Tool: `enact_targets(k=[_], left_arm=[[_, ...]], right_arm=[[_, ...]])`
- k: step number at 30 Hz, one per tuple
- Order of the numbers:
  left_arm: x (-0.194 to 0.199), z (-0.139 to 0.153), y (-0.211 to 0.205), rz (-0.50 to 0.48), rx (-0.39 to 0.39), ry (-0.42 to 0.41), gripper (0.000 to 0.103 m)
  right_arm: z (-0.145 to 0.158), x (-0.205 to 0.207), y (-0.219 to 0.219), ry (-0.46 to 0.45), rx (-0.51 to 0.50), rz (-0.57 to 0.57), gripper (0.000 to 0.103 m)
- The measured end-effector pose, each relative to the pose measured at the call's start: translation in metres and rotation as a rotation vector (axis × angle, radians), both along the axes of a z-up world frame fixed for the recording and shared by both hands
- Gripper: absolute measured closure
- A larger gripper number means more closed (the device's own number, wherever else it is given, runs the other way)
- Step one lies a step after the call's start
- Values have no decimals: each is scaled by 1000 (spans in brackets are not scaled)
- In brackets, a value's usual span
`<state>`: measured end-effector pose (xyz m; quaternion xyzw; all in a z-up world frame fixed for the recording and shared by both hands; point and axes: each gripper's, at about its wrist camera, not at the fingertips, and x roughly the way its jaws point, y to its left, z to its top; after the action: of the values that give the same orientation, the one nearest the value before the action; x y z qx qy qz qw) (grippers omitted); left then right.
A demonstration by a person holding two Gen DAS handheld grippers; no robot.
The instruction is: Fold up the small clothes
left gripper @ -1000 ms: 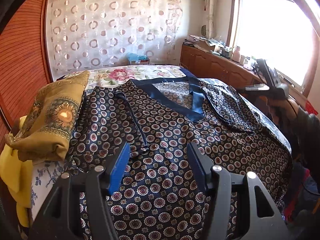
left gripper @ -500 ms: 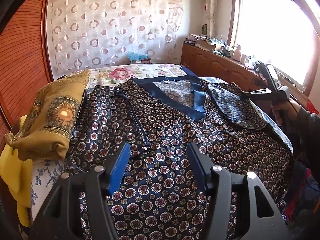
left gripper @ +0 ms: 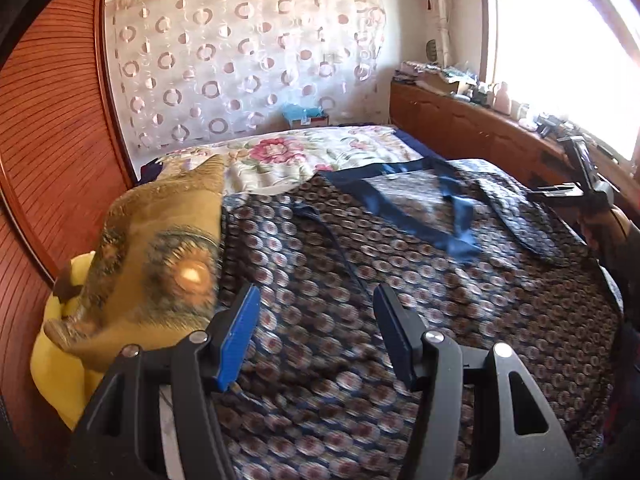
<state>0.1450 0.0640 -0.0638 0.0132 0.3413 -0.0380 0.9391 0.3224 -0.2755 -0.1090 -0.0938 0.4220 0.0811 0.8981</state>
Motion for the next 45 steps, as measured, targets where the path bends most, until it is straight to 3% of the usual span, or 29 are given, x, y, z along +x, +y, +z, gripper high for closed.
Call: enact_targets(k=[7, 9, 10, 16, 21, 26, 27, 28, 30, 36, 45], left_arm=[[46, 1, 34, 34, -20, 56, 45], [60, 1, 40, 45, -3, 72, 46], [69, -1, 41, 46, 7, 87, 55], [112, -17, 46, 38, 55, 190, 69], [140, -32, 42, 71, 172, 257, 71], [152, -40, 47, 75, 185, 287, 71], [153, -42, 46, 69, 188, 289, 73], [154, -43, 45, 56, 186, 288, 89], [159, -46, 46, 50, 188, 307, 96], [164, -52, 50, 67, 200, 327, 96], [171, -54, 63, 87, 146, 340, 96]], right_arm=[[-8, -2, -1, -23, 4, 27, 61], [-10, -2, -3, -17, 19, 28, 61], [-10, -1, -4, -14, 26, 28, 61], [-10, -1, -10, -5, 55, 29, 61], [-10, -1, -11, -11, 43, 29, 61], [-10, -1, -10, -9, 48, 29, 61], [-10, -2, -10, -8, 50, 29, 61], [-10, -1, -10, -8, 51, 30, 61], [-11, 0, -12, -5, 58, 30, 61], [-11, 0, -11, -6, 56, 30, 61], [-11, 0, -11, -6, 56, 30, 61]])
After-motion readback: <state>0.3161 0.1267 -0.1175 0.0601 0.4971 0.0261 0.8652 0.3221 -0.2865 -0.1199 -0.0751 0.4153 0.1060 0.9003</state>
